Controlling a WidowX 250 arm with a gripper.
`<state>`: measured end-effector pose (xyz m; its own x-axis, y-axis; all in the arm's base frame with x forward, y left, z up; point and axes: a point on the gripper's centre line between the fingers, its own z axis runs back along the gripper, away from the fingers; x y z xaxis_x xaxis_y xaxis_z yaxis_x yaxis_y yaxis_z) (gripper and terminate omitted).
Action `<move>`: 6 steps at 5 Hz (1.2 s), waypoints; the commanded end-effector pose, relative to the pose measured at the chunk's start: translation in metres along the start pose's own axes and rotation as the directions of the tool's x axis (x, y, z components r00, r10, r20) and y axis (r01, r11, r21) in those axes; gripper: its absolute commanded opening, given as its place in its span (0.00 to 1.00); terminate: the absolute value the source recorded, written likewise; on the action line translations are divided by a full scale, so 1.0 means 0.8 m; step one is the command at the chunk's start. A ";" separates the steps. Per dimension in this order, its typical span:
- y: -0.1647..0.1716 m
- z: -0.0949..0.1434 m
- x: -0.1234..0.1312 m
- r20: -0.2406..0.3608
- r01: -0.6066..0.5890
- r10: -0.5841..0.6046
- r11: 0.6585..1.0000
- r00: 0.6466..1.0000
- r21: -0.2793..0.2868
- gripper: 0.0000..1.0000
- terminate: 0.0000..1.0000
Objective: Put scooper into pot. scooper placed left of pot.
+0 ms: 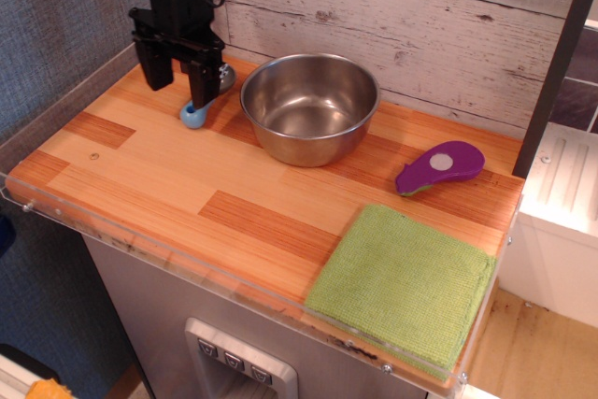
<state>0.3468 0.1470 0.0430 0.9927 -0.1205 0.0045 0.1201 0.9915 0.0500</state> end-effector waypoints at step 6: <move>-0.073 0.087 -0.049 0.128 0.010 -0.017 0.998 0.992 0.057 1.00 0.00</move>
<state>0.3009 0.0905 0.0976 0.9853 -0.1370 0.1018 0.1275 0.9873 0.0943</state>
